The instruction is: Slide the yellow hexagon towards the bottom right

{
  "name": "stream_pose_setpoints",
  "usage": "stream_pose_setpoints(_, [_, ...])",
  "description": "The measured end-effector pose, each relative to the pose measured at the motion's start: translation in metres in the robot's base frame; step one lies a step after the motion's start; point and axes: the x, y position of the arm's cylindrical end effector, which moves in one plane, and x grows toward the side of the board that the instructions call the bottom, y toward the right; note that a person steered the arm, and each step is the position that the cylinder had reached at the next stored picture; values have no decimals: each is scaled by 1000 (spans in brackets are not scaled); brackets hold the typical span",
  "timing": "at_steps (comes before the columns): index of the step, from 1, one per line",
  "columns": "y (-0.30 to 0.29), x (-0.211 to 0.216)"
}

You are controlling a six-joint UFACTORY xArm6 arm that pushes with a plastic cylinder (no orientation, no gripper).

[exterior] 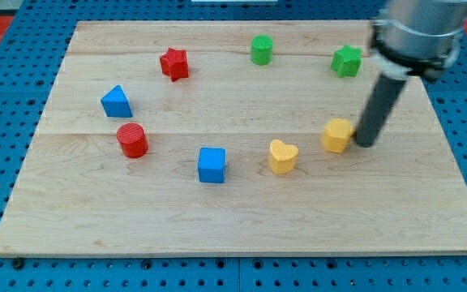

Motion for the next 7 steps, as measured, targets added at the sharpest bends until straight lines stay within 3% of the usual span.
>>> stream_pose_setpoints(1, [-36,0])
stream_pose_setpoints(2, [9,-24])
stream_pose_setpoints(4, [34,-103])
stream_pose_setpoints(5, [96,-68])
stream_pose_setpoints(7, [96,-87])
